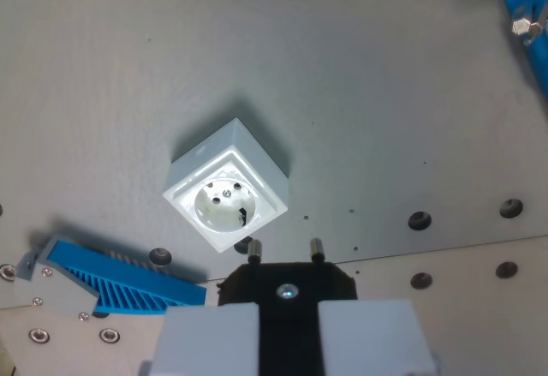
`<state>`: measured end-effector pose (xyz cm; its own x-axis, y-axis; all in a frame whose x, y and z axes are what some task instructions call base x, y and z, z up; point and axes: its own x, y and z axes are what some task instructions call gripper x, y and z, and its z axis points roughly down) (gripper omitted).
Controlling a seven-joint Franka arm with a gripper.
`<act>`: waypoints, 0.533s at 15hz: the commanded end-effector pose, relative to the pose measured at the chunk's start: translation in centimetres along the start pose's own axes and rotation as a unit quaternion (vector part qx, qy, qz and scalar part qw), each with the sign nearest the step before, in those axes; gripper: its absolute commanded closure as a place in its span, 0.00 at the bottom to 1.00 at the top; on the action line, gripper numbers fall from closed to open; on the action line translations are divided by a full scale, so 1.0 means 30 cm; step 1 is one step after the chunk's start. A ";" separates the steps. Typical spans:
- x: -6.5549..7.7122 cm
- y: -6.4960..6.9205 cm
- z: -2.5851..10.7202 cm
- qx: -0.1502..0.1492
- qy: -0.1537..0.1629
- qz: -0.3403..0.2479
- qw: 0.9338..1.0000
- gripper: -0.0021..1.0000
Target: Move above the white socket
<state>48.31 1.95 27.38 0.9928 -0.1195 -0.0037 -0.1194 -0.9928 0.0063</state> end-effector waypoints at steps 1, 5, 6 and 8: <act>0.000 0.000 0.000 0.000 0.000 0.001 1.000 1.00; 0.000 0.000 0.000 0.000 0.000 -0.001 1.000 1.00; -0.001 0.000 0.001 0.000 0.001 -0.002 1.000 1.00; -0.002 0.000 0.003 0.000 0.001 -0.006 1.000 1.00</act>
<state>48.30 1.96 27.37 0.9930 -0.1180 -0.0040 -0.1180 -0.9930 0.0063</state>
